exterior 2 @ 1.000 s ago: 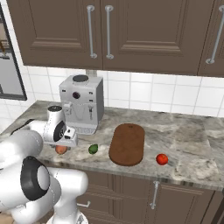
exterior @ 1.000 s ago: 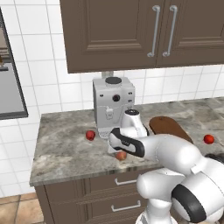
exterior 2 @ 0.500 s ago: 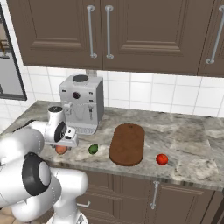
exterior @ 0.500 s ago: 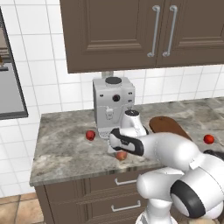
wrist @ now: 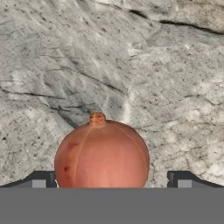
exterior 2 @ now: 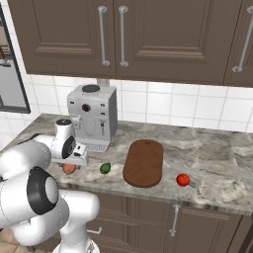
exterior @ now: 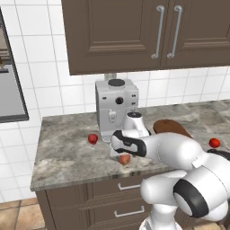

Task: Place the avocado, onion, tomato, and bell pepper on the cutting board.

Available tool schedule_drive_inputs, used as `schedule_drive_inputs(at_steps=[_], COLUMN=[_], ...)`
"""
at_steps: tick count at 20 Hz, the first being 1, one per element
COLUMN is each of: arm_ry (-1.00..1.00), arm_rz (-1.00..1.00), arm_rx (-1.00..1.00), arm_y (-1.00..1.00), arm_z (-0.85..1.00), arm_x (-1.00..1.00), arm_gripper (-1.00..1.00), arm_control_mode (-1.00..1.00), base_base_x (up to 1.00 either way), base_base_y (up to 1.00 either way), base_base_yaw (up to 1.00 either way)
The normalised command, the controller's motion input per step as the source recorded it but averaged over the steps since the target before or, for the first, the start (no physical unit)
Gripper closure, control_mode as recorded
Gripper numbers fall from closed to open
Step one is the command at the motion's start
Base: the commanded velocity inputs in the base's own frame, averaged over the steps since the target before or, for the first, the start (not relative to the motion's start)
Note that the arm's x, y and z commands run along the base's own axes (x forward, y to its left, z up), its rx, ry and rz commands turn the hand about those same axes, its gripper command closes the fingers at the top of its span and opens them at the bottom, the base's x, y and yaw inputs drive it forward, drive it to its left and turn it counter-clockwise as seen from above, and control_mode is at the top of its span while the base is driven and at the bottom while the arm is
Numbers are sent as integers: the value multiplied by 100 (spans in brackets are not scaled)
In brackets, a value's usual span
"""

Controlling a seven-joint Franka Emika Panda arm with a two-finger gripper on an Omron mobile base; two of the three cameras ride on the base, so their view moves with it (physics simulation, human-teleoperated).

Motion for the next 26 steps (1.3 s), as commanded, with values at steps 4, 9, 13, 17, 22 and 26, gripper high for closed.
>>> schedule_drive_inputs(at_steps=[4,9,13,17,22,26], arm_ry=[0,0,0,0,0,0], arm_rz=[0,0,0,0,0,0], arm_rx=[0,0,0,0,0,0], arm_y=[0,0,0,0,0,0], arm_z=[-14,-30,-4,0,0,0], arm_x=[0,0,0,0,0,0], arm_gripper=[-100,-100,-100,-100,100,100], arm_control_mode=[-100,-100,-100,-100,-100,-100], base_base_x=[0,0,0,0,0,0], base_base_y=[0,0,0,0,0,0], base_base_yaw=[0,0,0,0,0,0])
